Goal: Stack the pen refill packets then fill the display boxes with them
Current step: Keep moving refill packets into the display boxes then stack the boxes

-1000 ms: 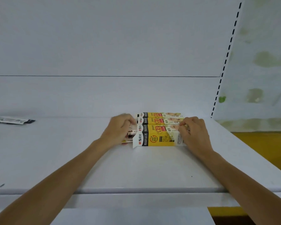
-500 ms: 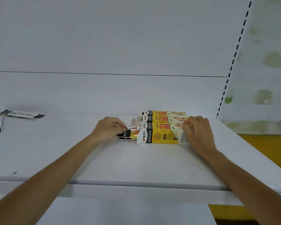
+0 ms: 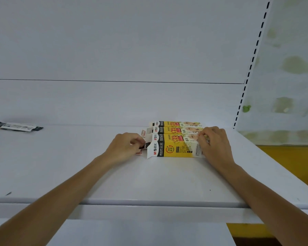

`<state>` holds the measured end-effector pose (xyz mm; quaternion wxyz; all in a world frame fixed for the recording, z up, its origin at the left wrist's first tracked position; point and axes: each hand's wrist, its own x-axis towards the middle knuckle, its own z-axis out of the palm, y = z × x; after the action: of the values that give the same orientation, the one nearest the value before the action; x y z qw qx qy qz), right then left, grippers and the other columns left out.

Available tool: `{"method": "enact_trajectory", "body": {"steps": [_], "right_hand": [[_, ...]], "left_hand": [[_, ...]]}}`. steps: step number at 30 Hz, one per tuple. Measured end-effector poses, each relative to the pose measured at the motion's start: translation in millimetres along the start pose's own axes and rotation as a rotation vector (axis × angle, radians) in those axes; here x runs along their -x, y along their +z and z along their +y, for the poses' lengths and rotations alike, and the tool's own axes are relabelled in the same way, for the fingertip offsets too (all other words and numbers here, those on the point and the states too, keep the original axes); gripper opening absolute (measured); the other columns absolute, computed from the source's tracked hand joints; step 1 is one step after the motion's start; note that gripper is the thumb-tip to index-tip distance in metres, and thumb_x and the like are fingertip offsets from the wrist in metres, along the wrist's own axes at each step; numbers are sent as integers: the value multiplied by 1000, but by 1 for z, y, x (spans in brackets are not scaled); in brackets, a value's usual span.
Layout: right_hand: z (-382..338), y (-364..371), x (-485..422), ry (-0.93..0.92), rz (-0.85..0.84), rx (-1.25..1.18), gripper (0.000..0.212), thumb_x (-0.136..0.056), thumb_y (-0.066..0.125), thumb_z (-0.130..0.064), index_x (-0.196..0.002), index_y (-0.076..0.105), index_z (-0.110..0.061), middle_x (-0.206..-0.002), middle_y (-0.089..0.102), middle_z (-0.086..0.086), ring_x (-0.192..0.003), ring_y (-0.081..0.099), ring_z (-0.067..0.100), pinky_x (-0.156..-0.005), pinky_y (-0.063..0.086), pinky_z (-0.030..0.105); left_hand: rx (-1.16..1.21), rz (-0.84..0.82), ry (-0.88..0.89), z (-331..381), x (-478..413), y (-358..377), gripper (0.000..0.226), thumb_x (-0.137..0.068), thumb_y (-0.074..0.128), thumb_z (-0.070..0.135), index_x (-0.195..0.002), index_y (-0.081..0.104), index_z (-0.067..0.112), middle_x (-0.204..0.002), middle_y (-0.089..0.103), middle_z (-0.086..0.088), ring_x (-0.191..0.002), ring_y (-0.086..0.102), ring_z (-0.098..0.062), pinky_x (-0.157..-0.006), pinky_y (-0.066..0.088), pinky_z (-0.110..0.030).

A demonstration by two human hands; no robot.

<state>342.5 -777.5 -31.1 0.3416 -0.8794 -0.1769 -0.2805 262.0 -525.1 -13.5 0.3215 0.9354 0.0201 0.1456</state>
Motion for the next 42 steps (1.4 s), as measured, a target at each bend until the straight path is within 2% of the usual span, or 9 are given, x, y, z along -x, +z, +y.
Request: {"method": "enact_trajectory", "body": {"steps": [3, 8, 11, 13, 19, 24, 27, 32, 42], "right_hand": [[0, 0, 1, -3, 7, -6, 16, -91, 49, -18, -90, 62, -9, -95, 50, -2, -91, 35, 12, -69, 31, 28], [-1, 0, 1, -17, 12, -2, 17, -92, 48, -16, -91, 62, -7, -97, 53, 2, -91, 36, 14, -70, 30, 27], [-1, 0, 2, -15, 10, 14, 19, -93, 47, -18, -91, 62, -7, -100, 55, 4, -92, 36, 13, -69, 31, 28], [-2, 0, 2, -5, 11, 13, 20, -94, 45, -19, -92, 62, -8, -102, 55, 4, -93, 36, 12, -69, 33, 29], [-4, -4, 2, 44, -1, 148, 26, -95, 40, -19, -104, 63, -11, -109, 54, 3, -107, 42, 18, -71, 36, 29], [-7, -9, 1, 62, 17, 320, 25, -94, 41, -17, -103, 64, -11, -108, 57, 7, -104, 46, 25, -80, 35, 37], [-25, -13, -6, -18, -17, 358, 24, -88, 48, -10, -105, 64, -11, -113, 56, 7, -107, 46, 26, -83, 35, 38], [-107, 4, -21, -240, -157, 52, 35, -91, 45, -12, -124, 53, -14, -130, 50, 1, -122, 39, 18, -93, 35, 32], [-297, 107, 9, -665, -406, -238, 54, -92, 47, -17, -143, 33, -14, -146, 38, 3, -132, 33, 22, -105, 28, 32]], "left_hand": [[130, -153, 24, 2, 4, 2, 44, -83, 45, -5, -96, 62, 34, -80, 66, 30, -80, 57, 17, -68, 37, 2], [122, -75, 23, -2, 4, -1, 39, -84, 41, -2, -107, 57, 25, -109, 62, 16, -92, 54, 1, -68, 37, -6], [-33, -187, 102, -2, 3, 0, 39, -78, 39, 16, -104, 65, 28, -101, 66, 8, -94, 58, -15, -86, 45, -29], [-40, -201, 138, 3, 6, 5, 41, -71, 34, 23, -93, 68, 22, -88, 65, -3, -86, 59, -24, -82, 46, -42], [-107, -13, 156, -7, 6, 5, 20, -87, 52, 13, -94, 68, 22, -105, 59, 6, -99, 54, -11, -82, 40, -20], [-260, 46, 97, -15, 19, -8, 16, -83, 61, 39, -89, 70, 27, -100, 66, 10, -97, 58, -14, -87, 42, -31], [-260, 98, 52, -16, 31, -20, 16, -87, 58, 33, -93, 70, 24, -106, 64, 7, -102, 57, -14, -87, 41, -28], [-295, 304, -114, -39, 63, -57, 16, -89, 55, 25, -99, 68, 23, -110, 64, 3, -104, 56, -15, -84, 38, -26], [-456, 609, -496, -99, 196, -181, 25, -86, 58, 22, -109, 65, 23, -116, 63, -5, -106, 55, -26, -97, 40, -37]]}}
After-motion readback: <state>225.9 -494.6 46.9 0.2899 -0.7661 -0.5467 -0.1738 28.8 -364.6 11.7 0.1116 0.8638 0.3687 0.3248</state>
